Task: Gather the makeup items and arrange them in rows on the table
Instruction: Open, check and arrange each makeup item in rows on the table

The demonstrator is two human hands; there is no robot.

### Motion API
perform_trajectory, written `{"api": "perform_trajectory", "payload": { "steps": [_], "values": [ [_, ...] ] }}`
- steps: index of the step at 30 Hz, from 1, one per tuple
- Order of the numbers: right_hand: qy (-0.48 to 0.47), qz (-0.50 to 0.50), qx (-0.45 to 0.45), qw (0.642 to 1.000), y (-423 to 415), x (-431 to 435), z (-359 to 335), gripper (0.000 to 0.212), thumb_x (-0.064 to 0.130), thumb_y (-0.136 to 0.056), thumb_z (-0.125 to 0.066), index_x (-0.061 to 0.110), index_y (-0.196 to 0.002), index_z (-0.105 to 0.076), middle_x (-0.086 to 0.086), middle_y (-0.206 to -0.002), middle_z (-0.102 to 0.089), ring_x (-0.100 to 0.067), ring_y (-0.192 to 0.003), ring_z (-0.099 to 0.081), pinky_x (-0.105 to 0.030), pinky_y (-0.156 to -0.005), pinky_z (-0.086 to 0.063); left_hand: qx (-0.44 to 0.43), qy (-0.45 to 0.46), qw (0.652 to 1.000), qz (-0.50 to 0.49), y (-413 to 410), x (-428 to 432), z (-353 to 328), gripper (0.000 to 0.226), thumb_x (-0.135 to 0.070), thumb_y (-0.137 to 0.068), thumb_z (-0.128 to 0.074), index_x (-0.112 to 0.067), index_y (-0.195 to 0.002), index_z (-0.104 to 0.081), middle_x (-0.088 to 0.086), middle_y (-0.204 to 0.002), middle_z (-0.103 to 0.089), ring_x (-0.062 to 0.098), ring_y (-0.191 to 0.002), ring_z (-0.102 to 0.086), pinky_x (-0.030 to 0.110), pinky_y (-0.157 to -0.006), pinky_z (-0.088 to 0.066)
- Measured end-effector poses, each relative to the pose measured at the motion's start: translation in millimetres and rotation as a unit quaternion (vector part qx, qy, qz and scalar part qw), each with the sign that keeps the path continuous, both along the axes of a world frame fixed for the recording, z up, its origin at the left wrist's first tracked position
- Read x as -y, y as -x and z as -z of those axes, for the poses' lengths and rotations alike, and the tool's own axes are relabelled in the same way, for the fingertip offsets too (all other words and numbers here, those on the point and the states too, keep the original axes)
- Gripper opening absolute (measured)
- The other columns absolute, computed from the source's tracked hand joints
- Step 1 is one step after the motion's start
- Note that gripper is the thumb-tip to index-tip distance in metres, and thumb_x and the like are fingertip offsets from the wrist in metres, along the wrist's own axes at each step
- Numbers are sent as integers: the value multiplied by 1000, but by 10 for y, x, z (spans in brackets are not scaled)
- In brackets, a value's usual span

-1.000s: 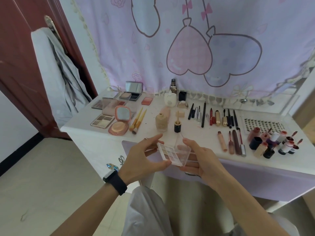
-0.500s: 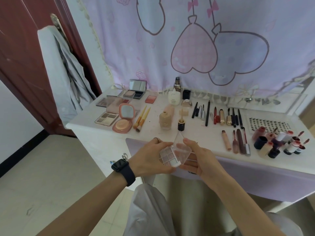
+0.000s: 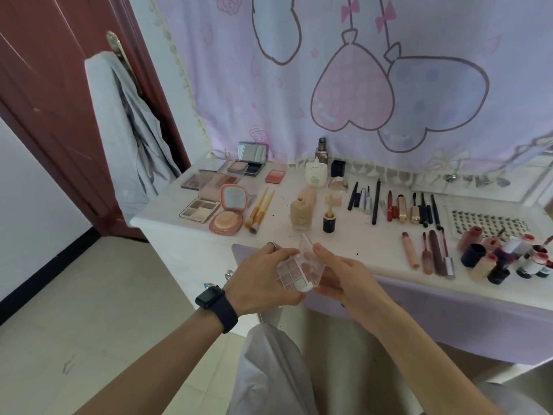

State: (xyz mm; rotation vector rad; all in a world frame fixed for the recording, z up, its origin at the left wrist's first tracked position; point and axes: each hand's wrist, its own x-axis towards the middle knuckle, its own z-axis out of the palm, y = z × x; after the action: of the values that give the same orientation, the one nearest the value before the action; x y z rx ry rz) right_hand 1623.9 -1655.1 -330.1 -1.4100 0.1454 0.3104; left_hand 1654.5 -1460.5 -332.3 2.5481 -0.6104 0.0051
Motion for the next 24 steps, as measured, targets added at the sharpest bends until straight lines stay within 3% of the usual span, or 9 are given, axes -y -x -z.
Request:
{"api": "perform_trajectory", "payload": {
  "steps": [4, 8, 10, 13, 16, 19, 22, 24],
  "values": [
    [29, -14, -16, 999, -77, -127, 41, 51, 63, -93, -53, 21, -112, -76, 0, -107, -78, -20, -103, -73, -38, -95, -55, -15, 16, 999, -29, 27, -174, -42, 85, -57, -64, -78, -35, -140, -47, -20, -110, -47, 3, -99, -52, 25, -88, -53],
    [67, -10, 34, 997, -109, -259, 81, 35, 57, -95, -51, 31, -104, -74, 13, -106, -77, -6, -97, -72, -27, -85, -53, -37, 77, 994, -73, 52, -444, -73, 84, -56, -61, -79, -39, -138, -49, -19, -113, -52, 2, -96, -60, 26, -85, -56],
    [173, 8, 102, 980, -126, -316, 129, 20, 53, -98, -55, 40, -100, -70, 27, -100, -73, 0, -96, -68, -21, -84, -49, -43, 117, 987, -98, 63, -618, -100, 83, -59, -58, -79, -42, -135, -51, -18, -112, -54, 3, -89, -66, 23, -77, -58],
    [360, -2, 208, 910, -157, -415, 177, 12, 45, -101, -53, 47, -107, -64, 41, -99, -62, 8, -97, -58, -10, -82, -40, -40, 170, 973, -153, 36, -902, -171, 79, -56, -57, -81, -44, -131, -54, -19, -109, -57, 0, -80, -69, 22, -65, -58],
    [486, -17, 284, 827, -241, -532, 250, 37, 38, -103, -48, 25, -135, -60, 17, -131, -58, -8, -122, -49, -20, -103, -35, -34, 182, 959, -216, -70, -1219, -243, 73, -49, -65, -86, -42, -131, -54, -19, -112, -59, -2, -79, -69, 19, -72, -54],
    [559, -45, 333, 758, -350, -665, 300, 48, 35, -105, -45, 12, -146, -51, -1, -154, -48, -18, -144, -36, -27, -119, -23, -29, 181, 943, -279, -249, -1544, -323, 71, -51, -69, -85, -37, -133, -55, -18, -118, -59, 1, -89, -68, 20, -81, -49],
    [622, -68, 352, 696, -506, -762, 360, 58, 40, -106, -35, 9, -155, -37, -7, -163, -32, -21, -153, -23, -33, -125, -13, -15, 156, 931, -329, -480, -1825, -383, 73, -51, -71, -83, -30, -136, -56, -11, -122, -61, 11, -107, -59, 28, -93, -46],
    [650, -82, 340, 675, -612, -801, 408, 64, 45, -105, -29, 9, -158, -28, -7, -167, -24, -21, -155, -16, -36, -126, -11, -15, 146, 925, -351, -646, -1979, -405, 74, -51, -71, -83, -28, -136, -56, -6, -124, -61, 14, -111, -57, 31, -96, -46]
  ]
}}
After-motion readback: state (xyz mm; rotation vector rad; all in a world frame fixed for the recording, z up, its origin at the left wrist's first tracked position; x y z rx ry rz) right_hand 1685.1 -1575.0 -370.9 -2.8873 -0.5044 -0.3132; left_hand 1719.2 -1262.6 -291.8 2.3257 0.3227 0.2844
